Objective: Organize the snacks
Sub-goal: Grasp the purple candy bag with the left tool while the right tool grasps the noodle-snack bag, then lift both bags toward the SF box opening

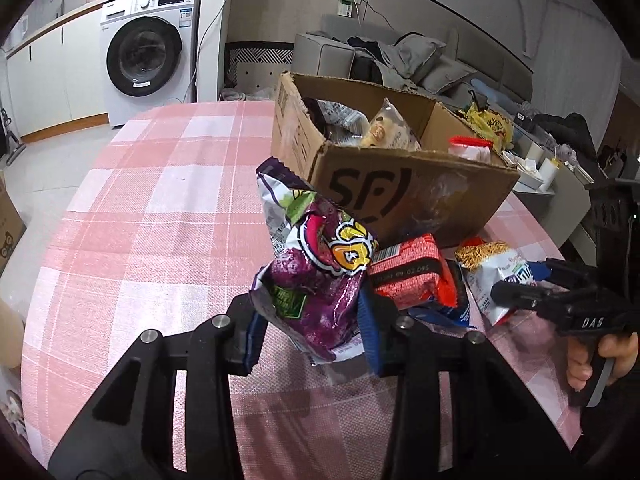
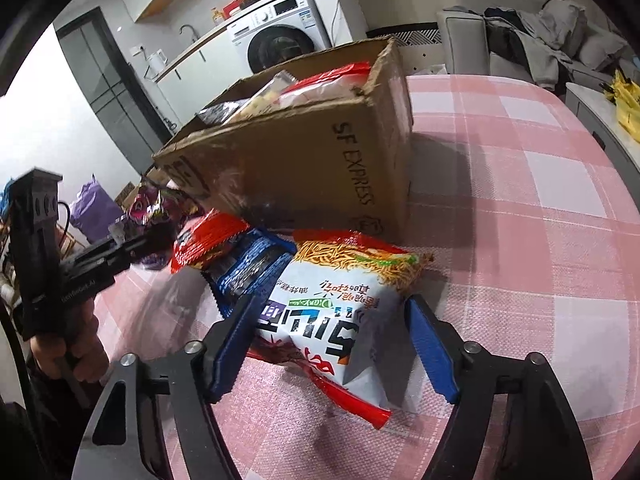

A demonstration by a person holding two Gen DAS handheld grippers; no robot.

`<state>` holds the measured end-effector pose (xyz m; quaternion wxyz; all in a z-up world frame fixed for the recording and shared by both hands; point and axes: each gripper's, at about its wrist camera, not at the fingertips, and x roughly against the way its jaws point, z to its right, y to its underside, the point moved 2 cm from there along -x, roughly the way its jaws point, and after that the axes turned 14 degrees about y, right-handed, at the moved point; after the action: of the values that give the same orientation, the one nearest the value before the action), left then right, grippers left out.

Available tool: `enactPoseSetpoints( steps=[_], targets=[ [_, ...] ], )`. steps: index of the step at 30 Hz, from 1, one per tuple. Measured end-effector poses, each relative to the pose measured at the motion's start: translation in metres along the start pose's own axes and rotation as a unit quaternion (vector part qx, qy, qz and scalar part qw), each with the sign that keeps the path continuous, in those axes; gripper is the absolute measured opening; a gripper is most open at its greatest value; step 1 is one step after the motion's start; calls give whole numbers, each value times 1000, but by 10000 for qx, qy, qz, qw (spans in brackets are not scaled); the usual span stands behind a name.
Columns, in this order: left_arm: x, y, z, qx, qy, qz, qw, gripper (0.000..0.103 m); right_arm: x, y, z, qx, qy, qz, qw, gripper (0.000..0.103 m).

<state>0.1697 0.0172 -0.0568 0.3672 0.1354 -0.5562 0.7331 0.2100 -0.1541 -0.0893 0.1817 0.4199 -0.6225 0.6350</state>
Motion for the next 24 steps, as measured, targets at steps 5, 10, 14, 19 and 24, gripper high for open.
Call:
enactPoseSetpoints(
  steps=[5, 10, 14, 19, 24],
  targets=[
    [5, -2, -3, 26, -68, 112, 9999, 36, 3, 1, -5, 136, 55, 34, 9999, 63],
    [11, -4, -6, 73, -154, 215, 9996, 36, 12, 10, -6, 229, 30, 180, 9996, 53],
    [21, -8, -6, 86, -173, 346, 9992, 36, 19, 13, -5, 202, -33, 288, 9994, 52],
    [35, -14, -4, 101, -145, 506, 9986, 36, 33, 15, -7, 153, -95, 546, 9983, 51],
    [49, -20, 3, 35, -111, 647, 9978, 36, 46, 16, -11, 155, -176, 704, 9972, 51]
  ],
)
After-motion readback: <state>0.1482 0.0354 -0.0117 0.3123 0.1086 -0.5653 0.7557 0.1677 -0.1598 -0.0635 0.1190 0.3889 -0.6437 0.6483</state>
